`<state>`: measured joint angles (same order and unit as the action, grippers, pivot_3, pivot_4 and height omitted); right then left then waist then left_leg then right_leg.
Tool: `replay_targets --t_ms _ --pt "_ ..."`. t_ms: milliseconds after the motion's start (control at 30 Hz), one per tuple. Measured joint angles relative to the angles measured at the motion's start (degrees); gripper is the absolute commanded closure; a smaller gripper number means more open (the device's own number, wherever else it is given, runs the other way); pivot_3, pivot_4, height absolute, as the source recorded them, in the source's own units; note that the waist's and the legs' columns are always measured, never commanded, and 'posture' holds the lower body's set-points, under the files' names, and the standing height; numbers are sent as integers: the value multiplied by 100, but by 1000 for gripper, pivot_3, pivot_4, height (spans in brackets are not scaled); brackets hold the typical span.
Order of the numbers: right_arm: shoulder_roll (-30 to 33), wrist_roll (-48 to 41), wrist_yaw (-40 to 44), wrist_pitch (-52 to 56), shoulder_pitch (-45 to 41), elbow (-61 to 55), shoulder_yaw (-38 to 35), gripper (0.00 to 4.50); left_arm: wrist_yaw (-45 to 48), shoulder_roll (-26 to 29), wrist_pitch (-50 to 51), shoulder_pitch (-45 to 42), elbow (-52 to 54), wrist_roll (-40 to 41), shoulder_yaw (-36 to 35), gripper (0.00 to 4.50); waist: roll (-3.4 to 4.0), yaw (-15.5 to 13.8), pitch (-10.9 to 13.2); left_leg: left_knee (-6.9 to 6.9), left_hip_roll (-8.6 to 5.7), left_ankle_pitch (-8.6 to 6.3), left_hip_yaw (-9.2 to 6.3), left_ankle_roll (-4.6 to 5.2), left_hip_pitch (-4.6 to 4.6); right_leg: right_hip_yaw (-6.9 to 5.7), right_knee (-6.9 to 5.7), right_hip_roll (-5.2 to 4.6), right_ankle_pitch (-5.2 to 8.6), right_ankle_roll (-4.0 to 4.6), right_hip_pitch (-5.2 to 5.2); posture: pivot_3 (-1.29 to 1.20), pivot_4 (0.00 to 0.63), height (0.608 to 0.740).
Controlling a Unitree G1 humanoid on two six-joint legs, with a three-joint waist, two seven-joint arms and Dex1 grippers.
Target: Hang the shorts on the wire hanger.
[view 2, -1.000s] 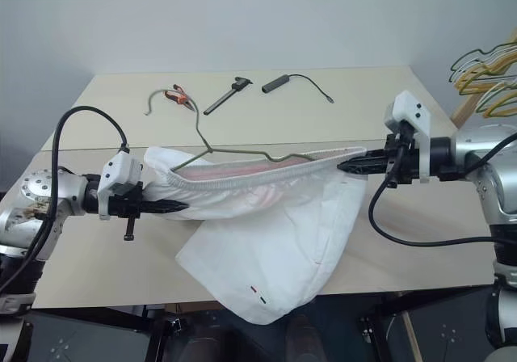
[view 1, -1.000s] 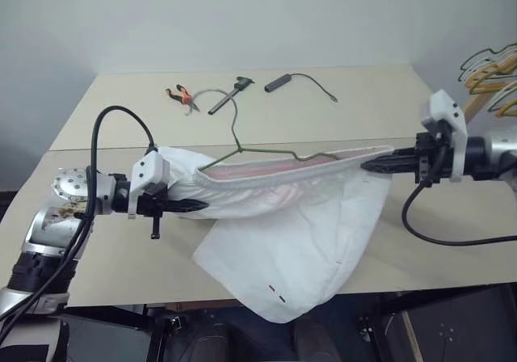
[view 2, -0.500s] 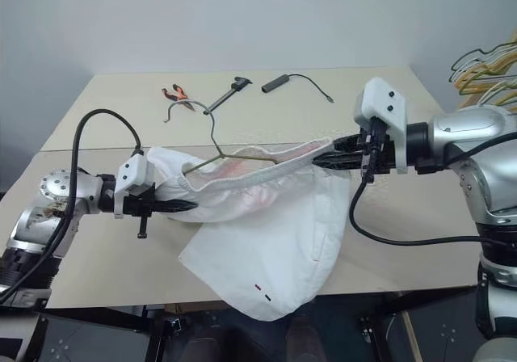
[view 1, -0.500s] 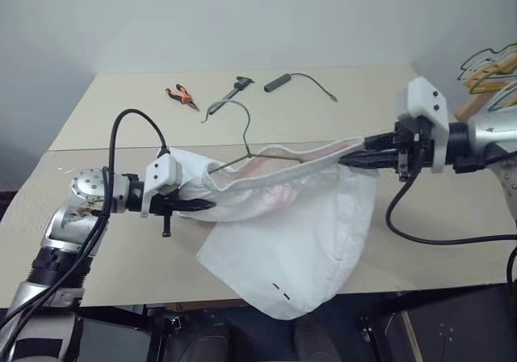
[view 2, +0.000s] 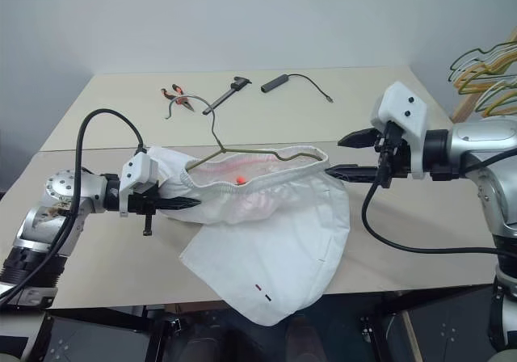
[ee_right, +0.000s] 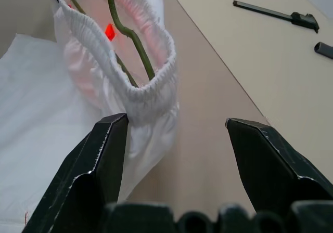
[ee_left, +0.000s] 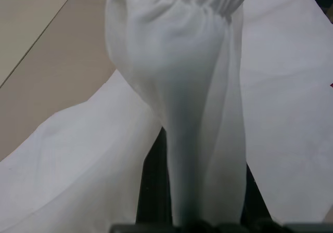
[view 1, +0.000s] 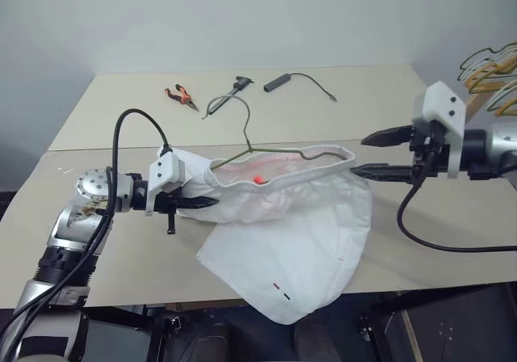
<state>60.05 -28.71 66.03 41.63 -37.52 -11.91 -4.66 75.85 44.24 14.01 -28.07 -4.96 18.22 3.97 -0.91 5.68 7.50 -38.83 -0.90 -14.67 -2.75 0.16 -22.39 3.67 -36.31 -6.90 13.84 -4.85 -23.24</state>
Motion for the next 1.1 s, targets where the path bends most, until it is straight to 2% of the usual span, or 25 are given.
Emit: replay_targets --t_ms 167,267,600,800,967,1100 --pt "-202 -407 -36 8 -576 -200 -191 988 136 22 -57 -22 -33 -31 16 4500 -1 24 -1 1 2 0 -2 0 3 0 0 1 0 1 1 -144 80 740" --pt "-652 -498 -147 68 -778 -440 193 988 208 86 -171 -62 -71 -167 149 4500 -1 57 -1 -2 1 0 -1 -1 1 0 -3 0 -1 0 2 -130 79 740" --pt "-1382 -599 -432 347 -1288 -576 868 988 223 279 -543 -283 -328 -877 453 4500 -1 127 -1 -2 0 0 -7 0 -2 -1 -3 0 -1 0 -1 -126 81 740" --pt "-1762 -573 -641 498 -1470 -581 1212 988 161 278 -545 -351 -422 -966 482 4500 -1 145 -2 -4 -1 1 -9 -1 -1 0 -40 0 -1 0 -6 -133 81 740" --pt "-2376 -516 -959 746 -1618 -544 1654 988 134 250 -546 -379 -451 -987 490 4500 -1 207 -3 -4 -1 1 -17 -2 0 0 -51 1 -1 1 -9 -136 79 740" --pt "-2793 -409 -1183 904 -1630 -427 1963 1888 131 238 -547 -388 -457 -986 490 4500 -1 250 -3 -4 -3 2 -27 -3 -2 0 -62 1 -1 1 -11 -132 79 740"
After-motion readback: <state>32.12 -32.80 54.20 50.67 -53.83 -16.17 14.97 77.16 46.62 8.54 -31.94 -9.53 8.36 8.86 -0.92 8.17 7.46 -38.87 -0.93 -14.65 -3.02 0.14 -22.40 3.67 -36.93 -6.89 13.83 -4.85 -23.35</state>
